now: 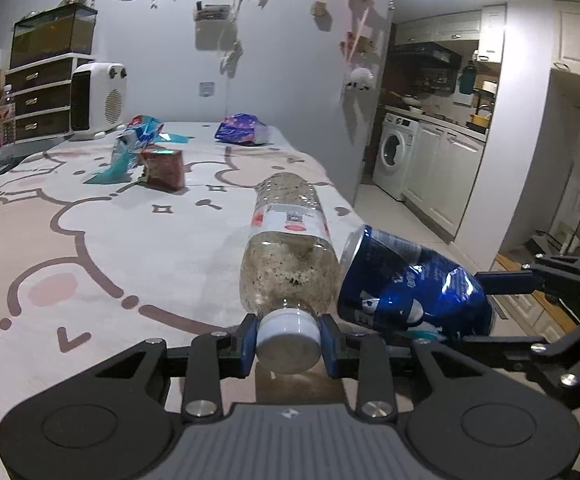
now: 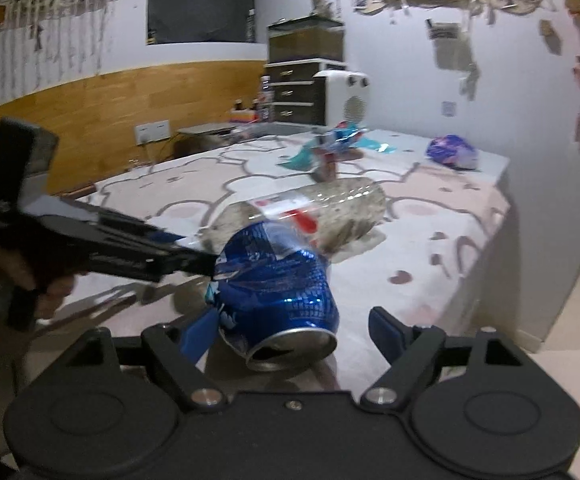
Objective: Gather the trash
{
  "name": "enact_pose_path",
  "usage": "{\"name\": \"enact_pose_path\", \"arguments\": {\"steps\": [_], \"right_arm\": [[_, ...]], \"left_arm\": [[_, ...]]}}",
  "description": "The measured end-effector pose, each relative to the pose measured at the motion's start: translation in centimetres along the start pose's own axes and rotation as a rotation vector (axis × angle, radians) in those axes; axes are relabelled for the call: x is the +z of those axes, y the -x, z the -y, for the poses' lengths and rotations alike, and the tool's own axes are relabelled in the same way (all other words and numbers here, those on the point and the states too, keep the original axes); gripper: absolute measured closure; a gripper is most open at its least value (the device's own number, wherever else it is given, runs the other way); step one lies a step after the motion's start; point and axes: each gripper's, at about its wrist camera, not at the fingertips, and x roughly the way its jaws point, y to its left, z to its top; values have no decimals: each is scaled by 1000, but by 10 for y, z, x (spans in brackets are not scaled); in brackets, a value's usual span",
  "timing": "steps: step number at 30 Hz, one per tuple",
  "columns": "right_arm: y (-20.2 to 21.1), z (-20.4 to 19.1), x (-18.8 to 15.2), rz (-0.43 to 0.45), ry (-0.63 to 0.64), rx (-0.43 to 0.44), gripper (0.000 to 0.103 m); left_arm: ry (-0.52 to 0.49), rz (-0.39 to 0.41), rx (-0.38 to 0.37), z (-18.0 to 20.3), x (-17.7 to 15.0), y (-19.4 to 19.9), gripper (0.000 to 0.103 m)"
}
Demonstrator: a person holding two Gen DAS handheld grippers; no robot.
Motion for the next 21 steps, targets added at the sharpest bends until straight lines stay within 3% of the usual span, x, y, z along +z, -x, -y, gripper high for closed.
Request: {"name": "enact_pose_path", "arguments": {"steps": [11,21], "right_arm": [[27,-2,-25,125,-118,-158,20],[-4,16,0,157,-152,-21,37]], "left_arm": [[-33,7,-38,7,-12,15,69],[-56,17,-42,7,-26,40,69]]}}
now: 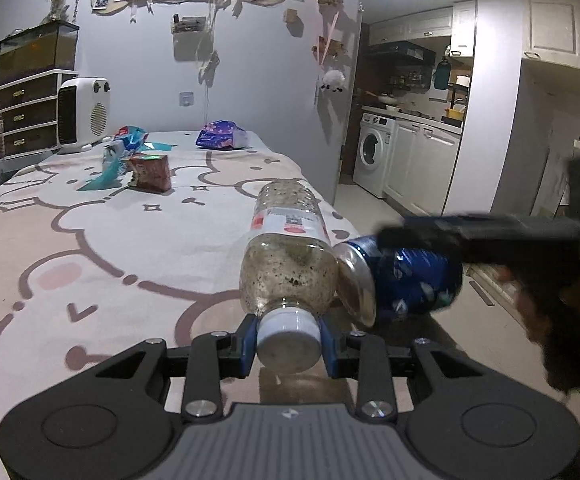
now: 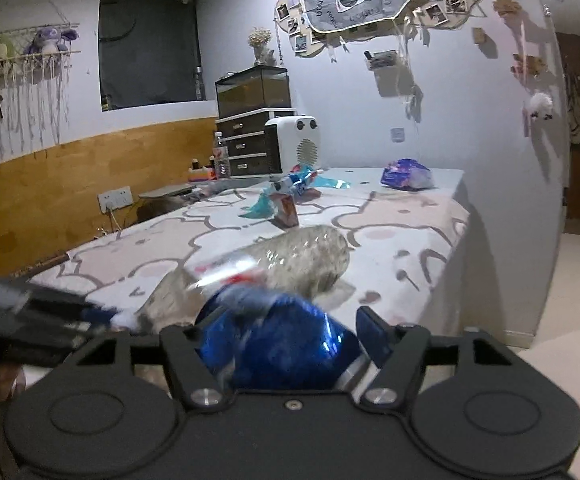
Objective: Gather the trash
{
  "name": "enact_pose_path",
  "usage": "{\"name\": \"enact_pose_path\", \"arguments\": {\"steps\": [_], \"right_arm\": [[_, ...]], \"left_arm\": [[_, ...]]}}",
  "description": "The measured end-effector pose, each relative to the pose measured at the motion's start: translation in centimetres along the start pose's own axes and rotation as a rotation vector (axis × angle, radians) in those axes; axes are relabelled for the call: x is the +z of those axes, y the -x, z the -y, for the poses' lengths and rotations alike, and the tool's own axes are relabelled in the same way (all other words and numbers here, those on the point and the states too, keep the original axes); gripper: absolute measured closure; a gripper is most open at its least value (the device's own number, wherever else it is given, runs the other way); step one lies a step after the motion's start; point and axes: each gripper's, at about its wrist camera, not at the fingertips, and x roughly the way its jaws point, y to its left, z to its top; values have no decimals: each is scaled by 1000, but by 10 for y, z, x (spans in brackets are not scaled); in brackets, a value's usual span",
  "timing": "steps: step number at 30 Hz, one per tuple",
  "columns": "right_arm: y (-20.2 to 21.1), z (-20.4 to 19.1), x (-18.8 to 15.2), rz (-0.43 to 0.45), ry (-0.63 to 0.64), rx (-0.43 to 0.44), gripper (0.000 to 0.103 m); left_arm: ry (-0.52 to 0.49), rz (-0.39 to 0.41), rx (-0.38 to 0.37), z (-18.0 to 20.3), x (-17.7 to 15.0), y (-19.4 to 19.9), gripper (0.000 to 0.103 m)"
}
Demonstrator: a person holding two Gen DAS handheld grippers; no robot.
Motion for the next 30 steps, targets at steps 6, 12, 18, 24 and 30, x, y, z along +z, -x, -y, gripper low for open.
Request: {"name": "enact_pose_path", "arguments": {"steps": [6,12,18,24,30], "right_arm": [[-49,1,19,-24,-42,132,50],[-74,-8,28,-7,-16,197,50],[-94,-6,31,-13,-14,238,50],[-57,-2,34,24,-39,236,50],[-1,5,20,30,-43,83,46]], "left_arm": [[10,1,20,-11,-7,16,69],[31,12,56,-26,-8,23,69],[45,11,61,-28,-9,20,69],[48,23,75,-29,-1,13,69],[38,24,72,-23,15,-8,69]]}}
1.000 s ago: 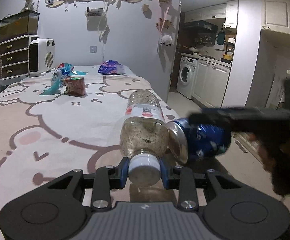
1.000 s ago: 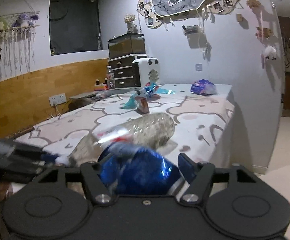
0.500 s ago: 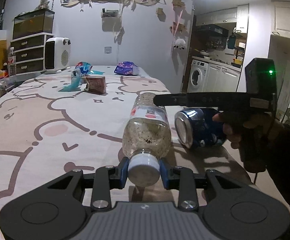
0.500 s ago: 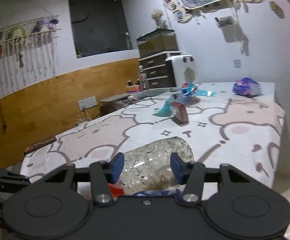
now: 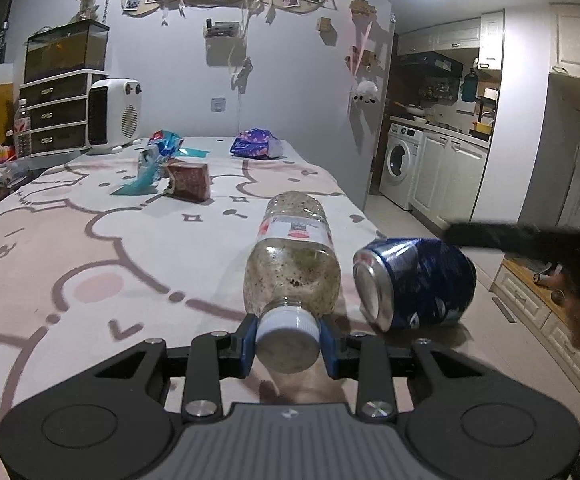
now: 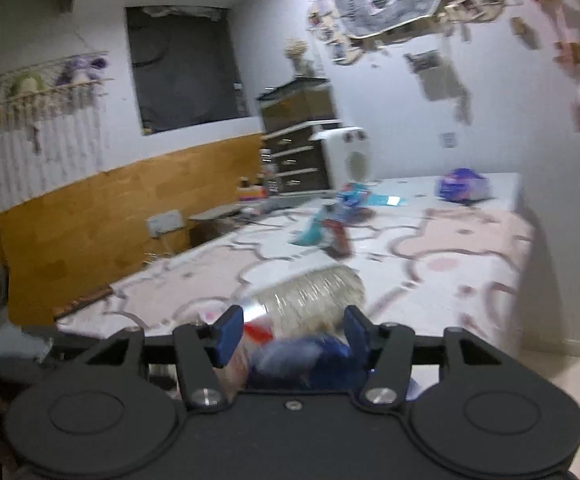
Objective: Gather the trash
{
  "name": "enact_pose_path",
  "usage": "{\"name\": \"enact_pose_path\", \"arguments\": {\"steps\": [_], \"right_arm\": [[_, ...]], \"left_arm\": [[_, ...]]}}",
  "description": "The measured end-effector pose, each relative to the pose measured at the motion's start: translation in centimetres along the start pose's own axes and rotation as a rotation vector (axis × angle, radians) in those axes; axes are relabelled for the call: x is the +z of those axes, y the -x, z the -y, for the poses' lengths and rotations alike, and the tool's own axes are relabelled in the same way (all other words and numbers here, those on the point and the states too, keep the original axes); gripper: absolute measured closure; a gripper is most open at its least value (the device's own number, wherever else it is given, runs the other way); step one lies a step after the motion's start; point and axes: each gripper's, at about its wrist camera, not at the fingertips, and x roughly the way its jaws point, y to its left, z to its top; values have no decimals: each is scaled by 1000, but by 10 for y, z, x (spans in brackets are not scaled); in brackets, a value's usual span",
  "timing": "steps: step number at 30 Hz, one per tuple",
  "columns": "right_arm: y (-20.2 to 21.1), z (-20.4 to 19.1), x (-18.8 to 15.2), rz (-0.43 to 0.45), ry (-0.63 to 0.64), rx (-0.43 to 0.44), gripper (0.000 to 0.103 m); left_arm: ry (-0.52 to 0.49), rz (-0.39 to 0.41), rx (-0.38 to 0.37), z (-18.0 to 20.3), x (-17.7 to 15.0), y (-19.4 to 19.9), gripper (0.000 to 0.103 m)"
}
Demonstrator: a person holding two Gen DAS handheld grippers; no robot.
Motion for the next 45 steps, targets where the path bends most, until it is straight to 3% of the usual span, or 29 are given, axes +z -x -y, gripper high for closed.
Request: {"name": "enact_pose_path", "arguments": {"steps": [2,5,16,24,25,27,29,36,45], "right_arm": [[12,6,-6,-10,-31,-81,45],[17,21,-11,-39,-102,-121,45],[-37,27,-1,-96,-135,27,43],[-63,11,1,-110,-101,67,42],[-60,11,1,-100,-94,71,39],[-51,10,-1,-72,-62,80,18],[-38,9,-4,-45,-15,77,5],[-9,14,-27,28,49,76,0],[-12,2,-51,99,104,71,0]], "left_arm": [[-6,-2,-4,5,3,-7,69],[-17,-8,-26,15,2,-9,69],[-14,-24,8,9,-13,17,69],[15,-8,32,-6,-15,31,69],[24,-3,35,-8,-16,32,69],[46,4,38,-12,-17,31,69],[69,12,35,-14,-18,30,69],[140,28,25,-15,-26,24,69],[177,70,42,-9,-11,13,69]]}}
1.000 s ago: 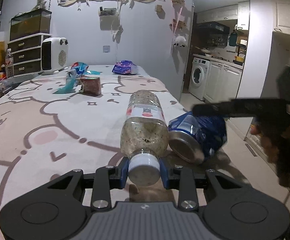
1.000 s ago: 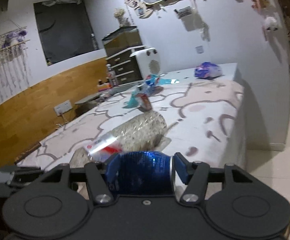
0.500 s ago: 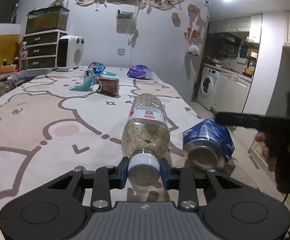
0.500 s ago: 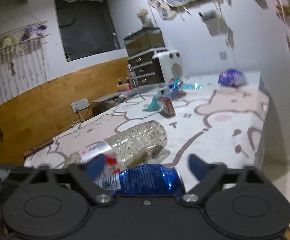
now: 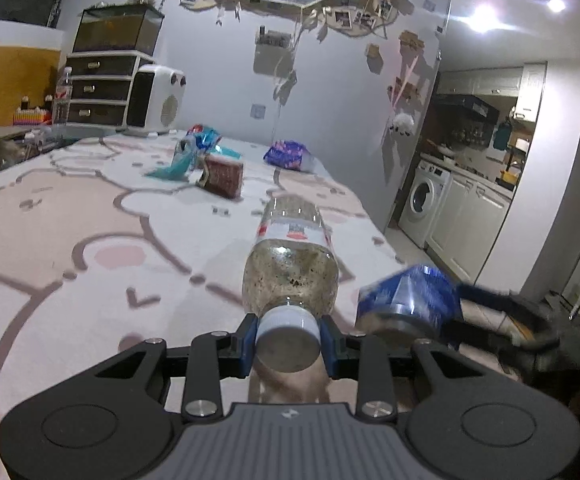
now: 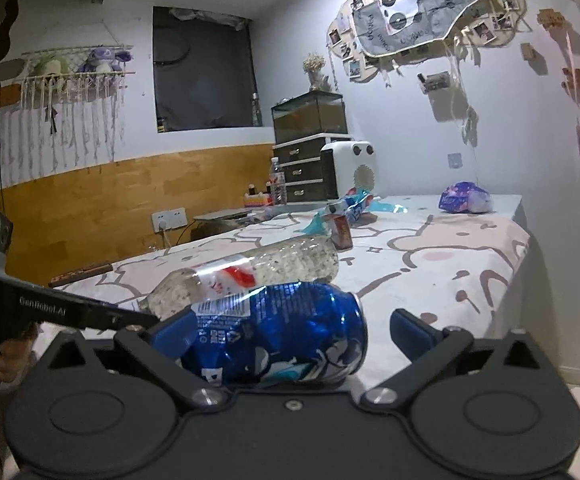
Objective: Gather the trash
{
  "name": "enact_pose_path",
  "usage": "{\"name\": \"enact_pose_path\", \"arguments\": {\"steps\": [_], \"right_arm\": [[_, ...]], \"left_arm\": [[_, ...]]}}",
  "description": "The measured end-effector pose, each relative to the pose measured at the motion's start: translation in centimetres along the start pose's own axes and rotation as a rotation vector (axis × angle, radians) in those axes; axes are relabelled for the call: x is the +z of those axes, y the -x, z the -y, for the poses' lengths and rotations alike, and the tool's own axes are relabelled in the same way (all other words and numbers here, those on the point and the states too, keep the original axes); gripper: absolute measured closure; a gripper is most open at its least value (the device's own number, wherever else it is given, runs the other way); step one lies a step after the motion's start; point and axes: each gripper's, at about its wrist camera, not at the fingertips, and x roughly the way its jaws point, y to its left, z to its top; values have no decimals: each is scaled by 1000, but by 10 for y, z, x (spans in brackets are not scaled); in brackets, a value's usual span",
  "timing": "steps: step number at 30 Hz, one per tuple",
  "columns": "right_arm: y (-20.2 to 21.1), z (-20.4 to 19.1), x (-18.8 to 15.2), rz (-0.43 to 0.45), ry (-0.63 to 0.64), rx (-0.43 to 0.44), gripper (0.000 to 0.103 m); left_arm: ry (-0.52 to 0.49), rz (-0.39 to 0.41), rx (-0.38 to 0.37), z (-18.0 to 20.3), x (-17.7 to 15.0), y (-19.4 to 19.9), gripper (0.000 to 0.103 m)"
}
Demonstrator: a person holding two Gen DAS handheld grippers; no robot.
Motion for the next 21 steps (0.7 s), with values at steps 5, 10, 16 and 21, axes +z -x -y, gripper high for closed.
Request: {"name": "enact_pose_path", "arguments": {"steps": [5,10,16,21], "right_arm": [[8,-4,-10,-32,47,33,0],[14,-13,-23,-142,188,-59,1],[18,-9,-17,-155,91,-62,51],[12,-9,5,-130,69,-40,79]], "left_arm": [[-70,52,-11,18,27,-4,69],[-207,63,-59,51,44,-12,69],[-241,41,-58,58,43,-29,69],[-158,59,2,28,43,-27,69]]}}
